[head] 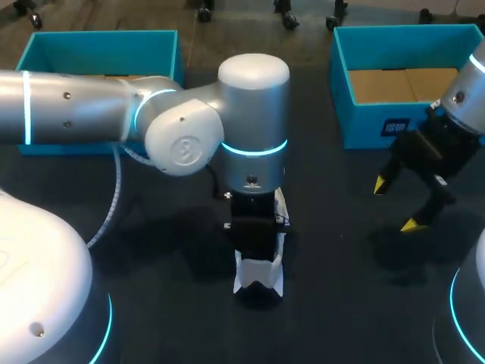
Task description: Take the shoe out of the shoebox, open the shoe tongue, remove and reinsert the insole, then place the shoe into the shoebox
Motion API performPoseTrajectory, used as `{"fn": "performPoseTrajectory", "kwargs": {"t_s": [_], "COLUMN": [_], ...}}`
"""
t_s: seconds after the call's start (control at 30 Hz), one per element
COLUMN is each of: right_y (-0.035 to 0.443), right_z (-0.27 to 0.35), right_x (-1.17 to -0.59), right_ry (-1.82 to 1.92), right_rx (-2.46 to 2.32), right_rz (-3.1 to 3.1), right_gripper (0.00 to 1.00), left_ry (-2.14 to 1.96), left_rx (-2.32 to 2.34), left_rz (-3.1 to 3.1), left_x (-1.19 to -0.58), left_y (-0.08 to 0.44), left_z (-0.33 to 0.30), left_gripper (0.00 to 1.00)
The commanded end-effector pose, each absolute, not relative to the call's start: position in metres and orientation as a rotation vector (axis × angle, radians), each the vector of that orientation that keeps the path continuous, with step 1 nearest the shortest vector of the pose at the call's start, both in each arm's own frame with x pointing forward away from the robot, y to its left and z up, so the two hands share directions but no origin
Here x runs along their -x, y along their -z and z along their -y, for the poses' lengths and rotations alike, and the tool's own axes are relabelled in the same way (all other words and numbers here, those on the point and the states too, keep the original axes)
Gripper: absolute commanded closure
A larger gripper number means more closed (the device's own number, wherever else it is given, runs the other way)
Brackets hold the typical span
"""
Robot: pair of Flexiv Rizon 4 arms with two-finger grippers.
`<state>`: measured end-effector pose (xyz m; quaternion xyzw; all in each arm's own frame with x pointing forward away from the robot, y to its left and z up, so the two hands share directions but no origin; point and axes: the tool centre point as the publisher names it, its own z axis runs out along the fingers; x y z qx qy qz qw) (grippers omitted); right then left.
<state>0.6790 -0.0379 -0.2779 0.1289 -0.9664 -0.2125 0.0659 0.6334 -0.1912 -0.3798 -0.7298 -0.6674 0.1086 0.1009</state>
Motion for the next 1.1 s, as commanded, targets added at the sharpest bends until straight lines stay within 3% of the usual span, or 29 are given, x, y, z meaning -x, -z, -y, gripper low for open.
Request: {"fn": "performPoseTrajectory", "kwargs": {"t_s": [0.03,0.47,0.77,1.1], "right_y": [0.278,0.278,0.278,0.278], "right_z": [0.037,0.037,0.037,0.037], "right_x": [-0.679,-0.679,-0.679,-0.679], "right_ry": [0.636,0.636,0.636,0.636], "right_rx": [-0.389,-0.389,-0.389,-0.389], "right_rz": [2.916,2.916,2.916,2.916], "right_gripper": [0.0,0.0,0.0,0.0], "left_ry": [-0.319,-0.222,-0.039,-0.155], "left_rx": [2.165,2.325,2.311,2.317], "left_rz": [1.955,1.897,1.836,1.947], "left_x": [-0.637,-0.642,-0.65,-0.661], "left_y": [0.392,0.361,0.398,0.407], "left_z": [0.199,0.195,0.198,0.201], "left_gripper": [1.0,1.0,1.0,1.0]}}
